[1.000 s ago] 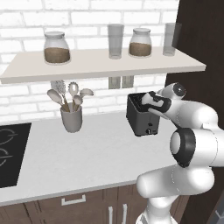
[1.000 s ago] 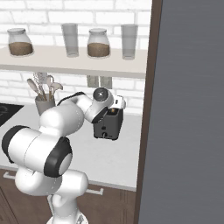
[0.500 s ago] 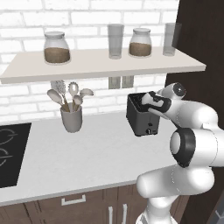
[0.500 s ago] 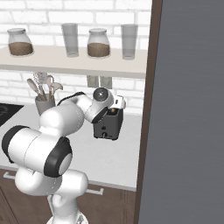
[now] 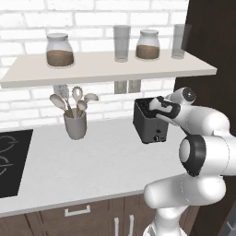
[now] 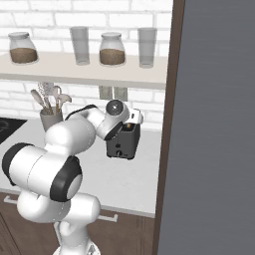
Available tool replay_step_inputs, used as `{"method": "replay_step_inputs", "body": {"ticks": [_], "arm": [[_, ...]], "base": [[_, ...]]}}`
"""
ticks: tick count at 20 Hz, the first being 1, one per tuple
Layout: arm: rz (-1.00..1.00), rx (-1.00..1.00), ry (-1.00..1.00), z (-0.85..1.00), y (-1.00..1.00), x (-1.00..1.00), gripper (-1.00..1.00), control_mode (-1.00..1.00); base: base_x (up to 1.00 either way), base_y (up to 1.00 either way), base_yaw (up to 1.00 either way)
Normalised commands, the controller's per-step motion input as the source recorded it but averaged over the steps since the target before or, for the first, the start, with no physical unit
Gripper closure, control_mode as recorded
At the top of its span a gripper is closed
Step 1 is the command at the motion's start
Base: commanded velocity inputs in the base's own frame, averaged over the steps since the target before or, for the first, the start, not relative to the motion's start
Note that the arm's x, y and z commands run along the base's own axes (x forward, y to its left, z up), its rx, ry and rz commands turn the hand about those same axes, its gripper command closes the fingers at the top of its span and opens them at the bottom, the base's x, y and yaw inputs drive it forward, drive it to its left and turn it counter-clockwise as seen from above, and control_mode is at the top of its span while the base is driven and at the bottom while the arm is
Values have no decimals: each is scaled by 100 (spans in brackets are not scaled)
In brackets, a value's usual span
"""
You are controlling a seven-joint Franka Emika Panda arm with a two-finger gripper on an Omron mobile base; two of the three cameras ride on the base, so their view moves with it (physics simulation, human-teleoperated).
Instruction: Start the toaster. Once the lever pops up, take the bread to the plate on the dining counter.
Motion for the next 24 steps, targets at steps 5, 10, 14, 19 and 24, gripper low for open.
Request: {"method": "replay_step_inputs", "body": {"ticks": [5,10,14,19,24], "arm": [[0,0,0,0,0,0,-100,-100],[0,0,0,0,0,0,-100,-100],[0,0,0,0,0,0,-100,-100],[0,0,0,0,0,0,-100,-100],[0,0,0,0,0,0,-100,-100]], "base": [[0,0,0],[0,0,0],[0,0,0],[0,0,0],[0,0,0]]}}
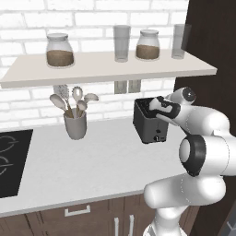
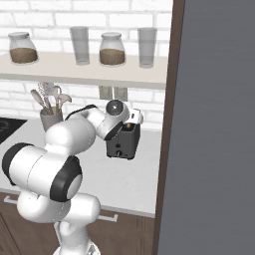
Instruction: Start the toaster. Once the lever pops up, take the bread to the plate on the dining counter.
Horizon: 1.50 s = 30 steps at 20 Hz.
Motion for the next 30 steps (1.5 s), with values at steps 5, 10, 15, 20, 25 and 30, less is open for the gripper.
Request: {"method": "replay_step_inputs", "body": {"ticks": [5,10,15,20,25,30], "arm": [[0,0,0,0,0,0,-100,-100],[0,0,0,0,0,0,-100,-100],[0,0,0,0,0,0,-100,-100],[0,0,0,0,0,0,-100,-100],[0,0,0,0,0,0,-100,-100],[0,0,0,0,0,0,-100,-100]], "base": [[0,0,0],[0,0,0],[0,0,0],[0,0,0],[0,0,0],[0,0,0]]}}
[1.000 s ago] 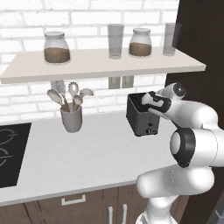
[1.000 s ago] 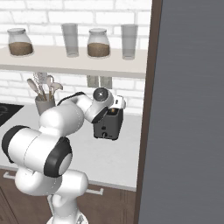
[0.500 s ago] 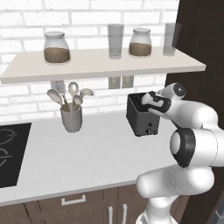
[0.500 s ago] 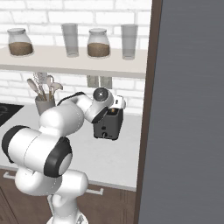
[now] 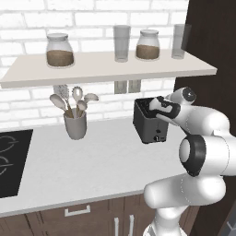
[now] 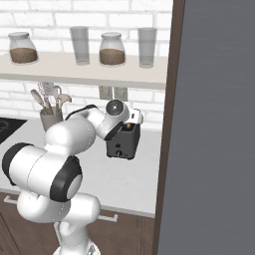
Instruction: Start the toaster. Once the lever pops up, take the bread to the plate on the dining counter.
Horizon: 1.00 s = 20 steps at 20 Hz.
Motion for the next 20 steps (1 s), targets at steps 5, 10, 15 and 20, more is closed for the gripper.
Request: {"method": "replay_step_inputs", "body": {"ticks": [5,10,15,20], "arm": [[0,0,0,0,0,0,-100,-100],[0,0,0,0,0,0,-100,-100],[0,0,0,0,0,0,-100,-100],[0,0,0,0,0,0,-100,-100]], "base": [[0,0,0],[0,0,0],[0,0,0],[0,0,0]]}}
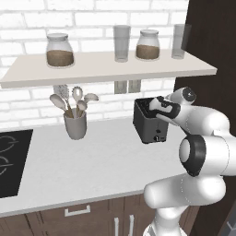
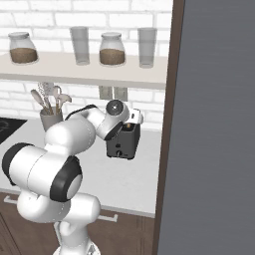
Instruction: Start the toaster. Once the lever pops up, take the bread to the plate on the dining counter.
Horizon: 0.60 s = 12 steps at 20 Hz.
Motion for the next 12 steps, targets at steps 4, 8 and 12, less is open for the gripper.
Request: {"method": "replay_step_inputs", "body": {"ticks": [4,8,12], "arm": [[0,0,0,0,0,0,-100,-100],[0,0,0,0,0,0,-100,-100],[0,0,0,0,0,0,-100,-100]], "base": [[0,0,0],[0,0,0],[0,0,0]]}}
